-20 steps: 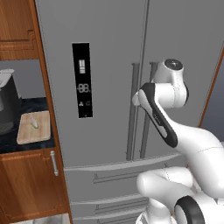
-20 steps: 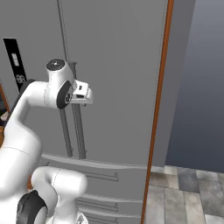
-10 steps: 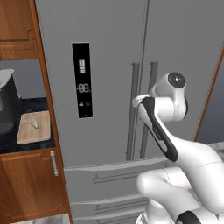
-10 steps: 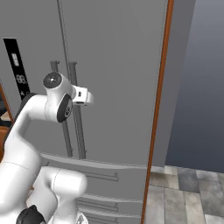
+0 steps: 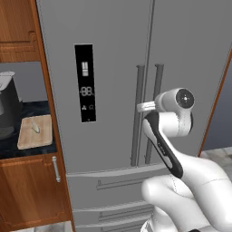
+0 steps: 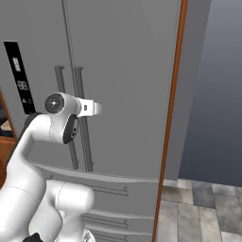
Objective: Retrieve a lemon from the fridge and place it on the cutting board with the fish.
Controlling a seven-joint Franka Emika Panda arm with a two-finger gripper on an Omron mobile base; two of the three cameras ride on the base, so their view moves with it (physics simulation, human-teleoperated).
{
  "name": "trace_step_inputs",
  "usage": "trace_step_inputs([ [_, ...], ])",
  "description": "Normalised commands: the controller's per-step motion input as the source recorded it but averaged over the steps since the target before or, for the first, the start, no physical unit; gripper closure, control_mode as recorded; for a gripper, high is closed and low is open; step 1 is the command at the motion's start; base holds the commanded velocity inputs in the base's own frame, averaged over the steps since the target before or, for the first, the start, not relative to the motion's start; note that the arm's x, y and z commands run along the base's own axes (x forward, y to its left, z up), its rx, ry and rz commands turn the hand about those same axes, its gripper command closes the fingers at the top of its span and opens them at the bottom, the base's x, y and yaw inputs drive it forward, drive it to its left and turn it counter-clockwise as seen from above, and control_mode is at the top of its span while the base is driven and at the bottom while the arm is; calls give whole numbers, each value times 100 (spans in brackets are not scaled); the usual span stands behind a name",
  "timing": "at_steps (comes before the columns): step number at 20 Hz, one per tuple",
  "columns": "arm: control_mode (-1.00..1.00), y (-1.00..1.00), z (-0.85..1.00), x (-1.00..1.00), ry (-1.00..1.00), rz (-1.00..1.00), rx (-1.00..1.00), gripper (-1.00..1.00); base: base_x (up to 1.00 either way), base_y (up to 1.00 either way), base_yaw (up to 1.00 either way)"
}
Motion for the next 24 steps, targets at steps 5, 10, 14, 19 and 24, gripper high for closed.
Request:
trace_step_inputs([
  [5,-100,-14,-14,51,-9,1,0,-100,0,0,0],
  [10,-100,-14,-22,49,-14,1,0,-100,0,0,0],
  [14,-100,-2,0,17,-2,1,0,100,0,0,0],
  [19,-100,0,0,0,0,0,0,100,0,0,0],
  [24,-100,0,0,0,0,0,0,100,0,0,0],
])
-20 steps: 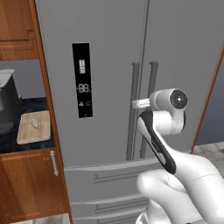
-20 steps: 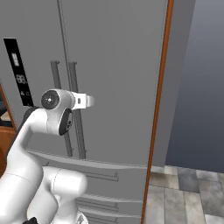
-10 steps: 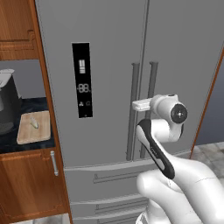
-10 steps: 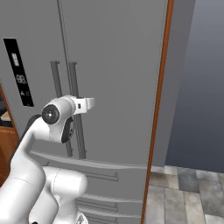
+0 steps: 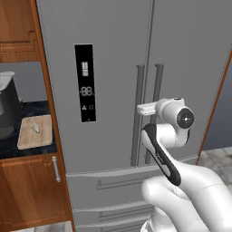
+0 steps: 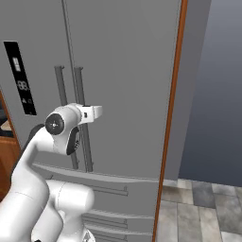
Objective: Retrieve a lemon from the fridge and place it on the cutting board with the fish.
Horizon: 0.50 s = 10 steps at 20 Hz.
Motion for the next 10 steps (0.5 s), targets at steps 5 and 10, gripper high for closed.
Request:
trace_step_inputs([
  [5,-100,-19,0,-6,0,0,0,100,0,0,0],
  [10,-100,-81,0,-35,1,0,2,100,0,0,0],
])
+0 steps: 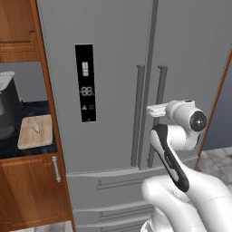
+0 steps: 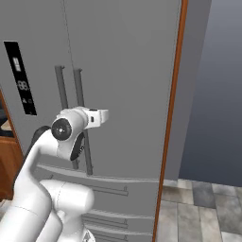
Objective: Retrieve a lemon from the fridge and place it on the cutting board with the fish.
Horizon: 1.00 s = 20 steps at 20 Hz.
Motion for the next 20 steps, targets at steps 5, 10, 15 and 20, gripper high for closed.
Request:
trace_step_inputs([
  [5,-100,-100,0,-51,7,0,2,100,0,0,0],
  [10,-100,-100,0,-64,5,0,1,100,0,0,0],
  [15,-100,-100,0,-56,8,0,0,100,0,0,0],
  [20,-100,-100,-32,-68,0,0,7,100,0,0,0],
])
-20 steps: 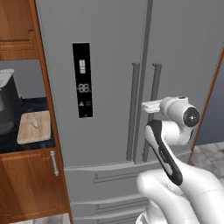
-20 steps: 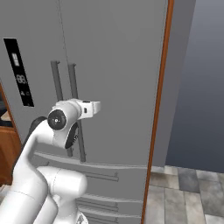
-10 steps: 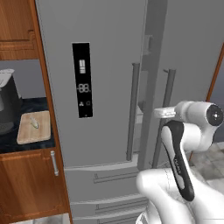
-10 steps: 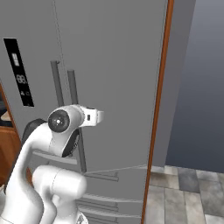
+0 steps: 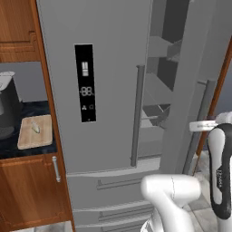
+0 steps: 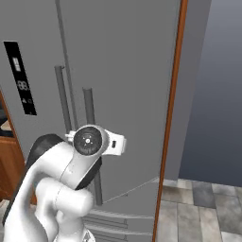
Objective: Retrieve a lemon from the fridge and place it on the cutting board with the fish.
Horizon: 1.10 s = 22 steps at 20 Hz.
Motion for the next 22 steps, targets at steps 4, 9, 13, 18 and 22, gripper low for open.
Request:
trace_step_inputs([
  [4,-100,-100,-28,-37,0,0,10,100,0,0,0],
  [9,-100,-36,-1,-1,0,2,0,100,0,0,0],
  [13,-100,-6,-10,0,-6,2,1,-100,0,0,0],
  [18,-100,3,0,0,0,0,0,-100,0,0,0],
  [22,-100,-14,16,-22,-2,-3,0,-100,0,0,0],
])
